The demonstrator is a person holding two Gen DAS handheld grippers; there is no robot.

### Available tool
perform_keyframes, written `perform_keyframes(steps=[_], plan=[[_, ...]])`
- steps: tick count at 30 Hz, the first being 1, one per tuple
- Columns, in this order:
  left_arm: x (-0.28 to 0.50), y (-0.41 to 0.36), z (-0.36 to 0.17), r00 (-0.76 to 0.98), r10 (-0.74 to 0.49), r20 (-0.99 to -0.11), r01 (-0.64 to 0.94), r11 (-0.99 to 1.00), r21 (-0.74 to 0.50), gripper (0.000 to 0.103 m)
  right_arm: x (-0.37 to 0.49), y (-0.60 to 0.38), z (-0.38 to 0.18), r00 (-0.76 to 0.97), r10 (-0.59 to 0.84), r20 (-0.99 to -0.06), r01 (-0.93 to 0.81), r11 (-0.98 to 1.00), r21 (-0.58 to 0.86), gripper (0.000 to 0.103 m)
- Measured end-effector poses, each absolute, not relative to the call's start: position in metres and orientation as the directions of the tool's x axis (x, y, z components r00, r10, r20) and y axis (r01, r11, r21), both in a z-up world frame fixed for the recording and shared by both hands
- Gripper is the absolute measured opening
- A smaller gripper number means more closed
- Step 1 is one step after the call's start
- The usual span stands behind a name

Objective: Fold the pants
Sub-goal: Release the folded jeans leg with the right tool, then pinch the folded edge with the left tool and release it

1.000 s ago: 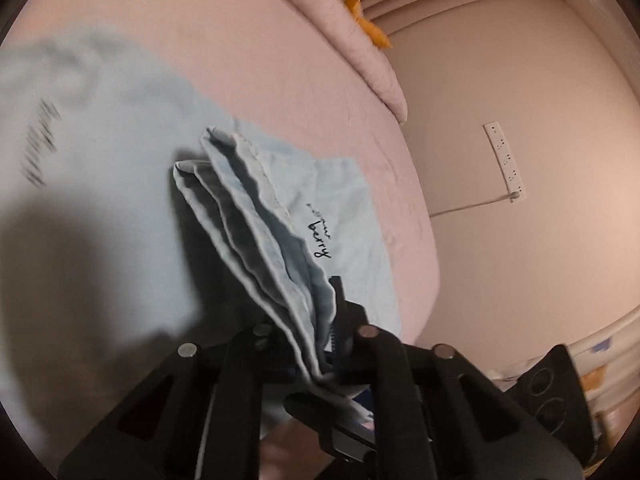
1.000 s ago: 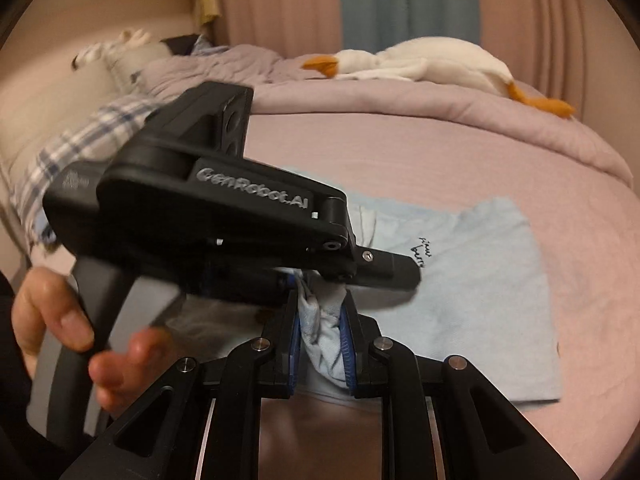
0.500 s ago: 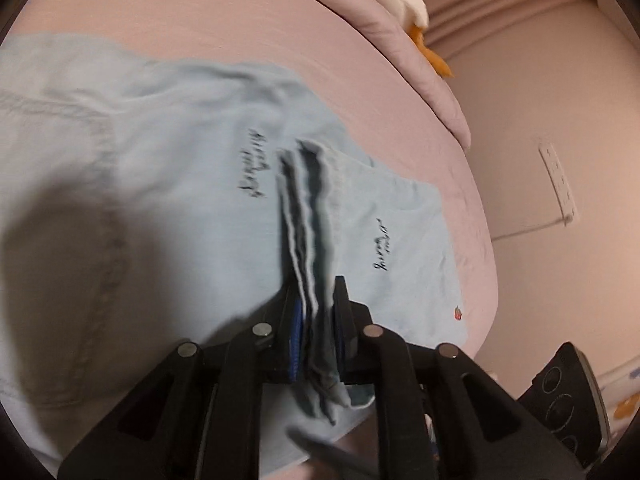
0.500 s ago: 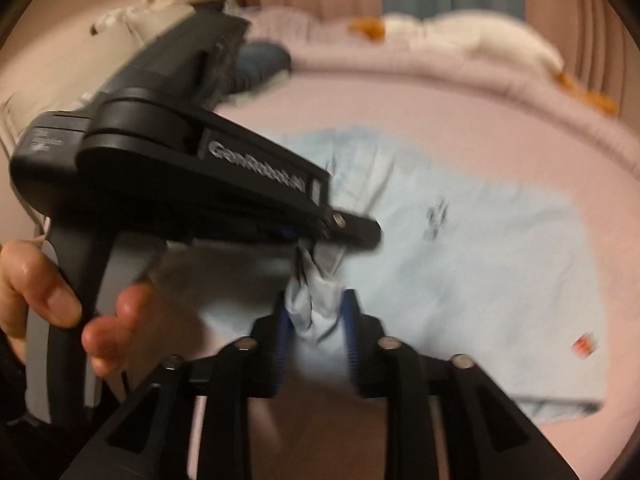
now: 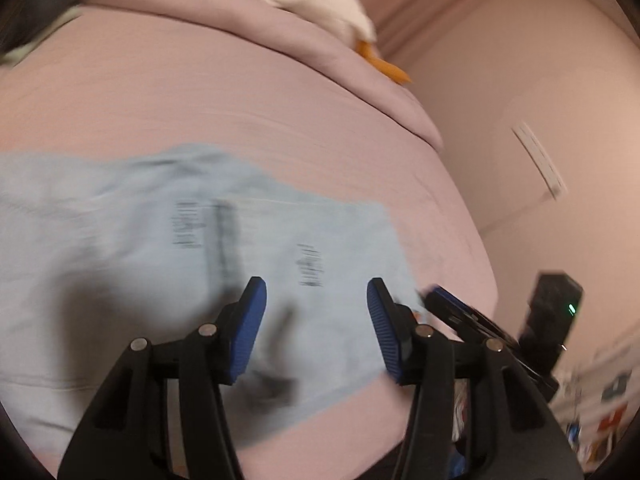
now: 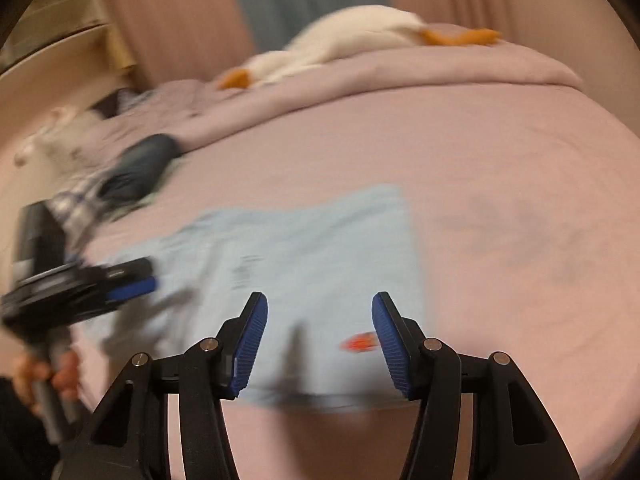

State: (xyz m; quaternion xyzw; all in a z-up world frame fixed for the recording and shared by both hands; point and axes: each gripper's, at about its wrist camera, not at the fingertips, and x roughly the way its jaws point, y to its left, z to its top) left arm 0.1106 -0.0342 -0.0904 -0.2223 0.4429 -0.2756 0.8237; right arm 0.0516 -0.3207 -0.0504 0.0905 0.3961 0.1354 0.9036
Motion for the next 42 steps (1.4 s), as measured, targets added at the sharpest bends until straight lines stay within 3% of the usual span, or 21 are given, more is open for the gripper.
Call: perform_keyframes(steps=[4, 6, 8, 16, 19, 23, 25, 29, 32, 42], plan=[[0.118, -0.07, -0.102, 0.42, -0.616, -0.667, 0.306, 0.787, -0.535, 0.017, 0.052, -0.319, -0.061, 0.641, 0.26, -0.723, -0.165, 0.966, 0.201, 0.041], [0.119, -0.069, -0.123, 0.4, -0.553, -0.731, 0.269, 0.833, -0.483, 0.015, 0.056, -0.312, -0.074, 0.612, 0.235, -0.755, -0.167, 0.972, 0.167, 0.041], [0.114, -0.054, -0.142, 0.373, -0.533, -0.76, 0.22, 0.846, -0.485, 0.003, 0.054, -0.313, -0.085, 0.587, 0.214, -0.78, -0.166, 0.976, 0.143, 0.041], [0.08, -0.002, -0.15, 0.396, -0.572, -0.718, 0.191, 0.817, -0.545, 0.002, 0.05, -0.303, -0.065, 0.602, 0.156, -0.783, -0.187, 0.981, 0.052, 0.041], [0.086, -0.011, -0.147, 0.386, -0.575, -0.721, 0.176, 0.813, -0.554, 0.002, 0.052, -0.282, -0.051, 0.631, 0.24, -0.738, -0.276, 0.958, 0.075, 0.041], [0.087, -0.012, -0.142, 0.385, -0.586, -0.713, 0.181, 0.806, -0.564, 0.002, 0.067, -0.234, -0.051, 0.542, 0.397, -0.74, -0.439, 0.885, 0.153, 0.04], [0.088, -0.011, -0.144, 0.38, -0.599, -0.705, 0.175, 0.795, -0.581, 0.002, 0.078, -0.205, -0.059, 0.499, 0.417, -0.76, -0.503, 0.853, 0.138, 0.018], [0.085, -0.009, -0.143, 0.376, -0.598, -0.708, 0.19, 0.797, -0.573, 0.002, 0.101, -0.163, -0.084, 0.434, 0.383, -0.816, -0.553, 0.828, 0.094, 0.007], [0.088, -0.01, -0.143, 0.377, -0.598, -0.707, 0.195, 0.798, -0.57, 0.002, 0.12, -0.147, -0.085, 0.438, 0.352, -0.827, -0.542, 0.838, 0.07, 0.005], [0.089, -0.014, -0.144, 0.375, -0.604, -0.703, 0.191, 0.793, -0.579, 0.003, 0.108, -0.183, -0.078, 0.393, 0.452, -0.8, -0.467, 0.848, 0.25, 0.005]])
